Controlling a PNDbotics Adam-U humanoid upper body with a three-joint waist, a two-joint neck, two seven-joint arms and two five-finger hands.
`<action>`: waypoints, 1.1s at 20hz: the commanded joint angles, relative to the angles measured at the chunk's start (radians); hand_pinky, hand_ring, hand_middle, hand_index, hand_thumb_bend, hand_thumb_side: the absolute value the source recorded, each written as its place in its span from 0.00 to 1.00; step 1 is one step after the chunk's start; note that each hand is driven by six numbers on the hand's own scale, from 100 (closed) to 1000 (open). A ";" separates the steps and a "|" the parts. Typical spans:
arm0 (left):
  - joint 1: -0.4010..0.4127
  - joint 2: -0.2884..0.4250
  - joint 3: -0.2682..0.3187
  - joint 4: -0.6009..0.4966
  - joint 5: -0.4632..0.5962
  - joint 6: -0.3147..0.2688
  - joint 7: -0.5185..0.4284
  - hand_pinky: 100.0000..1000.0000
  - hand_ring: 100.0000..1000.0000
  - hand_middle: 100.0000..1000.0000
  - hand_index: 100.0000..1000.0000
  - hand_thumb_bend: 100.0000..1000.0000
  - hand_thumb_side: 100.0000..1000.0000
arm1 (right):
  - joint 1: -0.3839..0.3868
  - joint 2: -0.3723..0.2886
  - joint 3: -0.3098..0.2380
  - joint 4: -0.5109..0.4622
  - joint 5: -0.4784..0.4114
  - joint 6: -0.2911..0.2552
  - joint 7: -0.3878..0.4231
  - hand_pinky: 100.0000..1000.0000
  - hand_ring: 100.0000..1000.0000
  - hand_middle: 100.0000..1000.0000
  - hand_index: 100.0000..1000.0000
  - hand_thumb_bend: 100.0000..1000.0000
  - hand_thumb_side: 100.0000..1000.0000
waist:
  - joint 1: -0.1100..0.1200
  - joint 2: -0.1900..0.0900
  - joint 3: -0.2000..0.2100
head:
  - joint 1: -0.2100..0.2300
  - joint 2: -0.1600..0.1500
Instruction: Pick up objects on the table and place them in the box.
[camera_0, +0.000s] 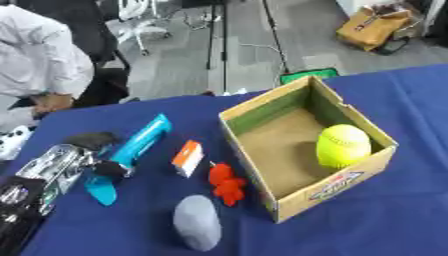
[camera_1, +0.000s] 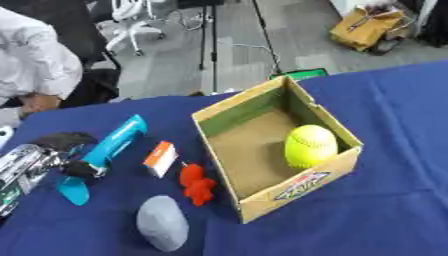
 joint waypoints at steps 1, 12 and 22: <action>-0.023 0.017 0.012 0.003 0.000 -0.006 -0.002 1.00 1.00 1.00 1.00 0.52 0.83 | -0.011 -0.018 -0.007 -0.017 -0.010 0.010 -0.009 0.85 0.73 0.45 0.55 0.00 0.40 | -0.010 -0.014 -0.002 | 0.003 -0.012; -0.034 0.005 0.024 0.043 -0.022 -0.001 0.015 1.00 1.00 0.97 1.00 0.44 0.78 | -0.012 -0.016 -0.007 -0.017 -0.011 0.009 -0.009 0.85 0.73 0.46 0.55 0.00 0.40 | -0.008 -0.011 -0.006 | 0.004 -0.018; -0.042 -0.008 0.036 0.079 -0.055 0.009 0.046 1.00 0.93 0.91 1.00 0.38 0.72 | -0.012 -0.012 -0.008 -0.017 -0.011 0.010 -0.009 0.85 0.73 0.46 0.55 0.00 0.40 | -0.009 -0.009 -0.008 | 0.010 -0.024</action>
